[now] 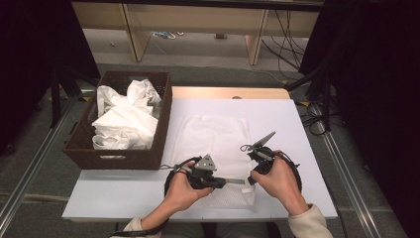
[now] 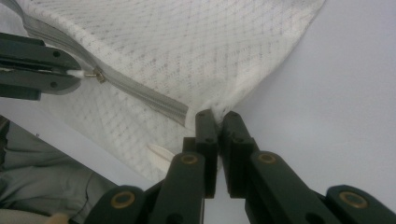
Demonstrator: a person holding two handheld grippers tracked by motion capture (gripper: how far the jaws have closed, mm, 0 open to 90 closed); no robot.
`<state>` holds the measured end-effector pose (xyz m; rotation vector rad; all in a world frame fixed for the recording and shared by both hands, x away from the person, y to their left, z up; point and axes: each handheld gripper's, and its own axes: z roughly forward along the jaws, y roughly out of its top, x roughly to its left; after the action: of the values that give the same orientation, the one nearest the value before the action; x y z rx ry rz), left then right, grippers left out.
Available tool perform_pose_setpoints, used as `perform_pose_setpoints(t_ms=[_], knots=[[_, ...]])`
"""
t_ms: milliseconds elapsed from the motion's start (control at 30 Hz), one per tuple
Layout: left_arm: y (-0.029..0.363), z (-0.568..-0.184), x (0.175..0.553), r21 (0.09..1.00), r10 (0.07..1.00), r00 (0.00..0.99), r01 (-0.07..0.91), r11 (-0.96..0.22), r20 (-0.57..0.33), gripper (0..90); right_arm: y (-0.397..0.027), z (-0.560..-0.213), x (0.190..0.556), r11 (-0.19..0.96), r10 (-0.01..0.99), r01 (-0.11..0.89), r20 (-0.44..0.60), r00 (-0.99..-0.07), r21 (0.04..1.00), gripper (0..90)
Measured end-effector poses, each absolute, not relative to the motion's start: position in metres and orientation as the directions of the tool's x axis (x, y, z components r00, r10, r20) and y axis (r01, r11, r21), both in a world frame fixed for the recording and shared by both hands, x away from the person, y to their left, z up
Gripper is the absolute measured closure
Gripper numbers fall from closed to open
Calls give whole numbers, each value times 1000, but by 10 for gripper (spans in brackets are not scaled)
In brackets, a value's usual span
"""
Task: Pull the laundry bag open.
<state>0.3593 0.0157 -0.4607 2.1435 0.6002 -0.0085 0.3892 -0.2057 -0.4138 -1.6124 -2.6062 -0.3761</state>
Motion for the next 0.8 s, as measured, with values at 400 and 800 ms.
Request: perform_pose_setpoints(t_ms=[400,800], knots=[[20,-461,360,763,421,882,418,-492,-212,861,-206,-416,389,426,875,885,163,-456,189,871],[24,-461,360,765,433,877,421,-487,-208,861,-206,-416,389,413,880,891,170,-444,189,871]])
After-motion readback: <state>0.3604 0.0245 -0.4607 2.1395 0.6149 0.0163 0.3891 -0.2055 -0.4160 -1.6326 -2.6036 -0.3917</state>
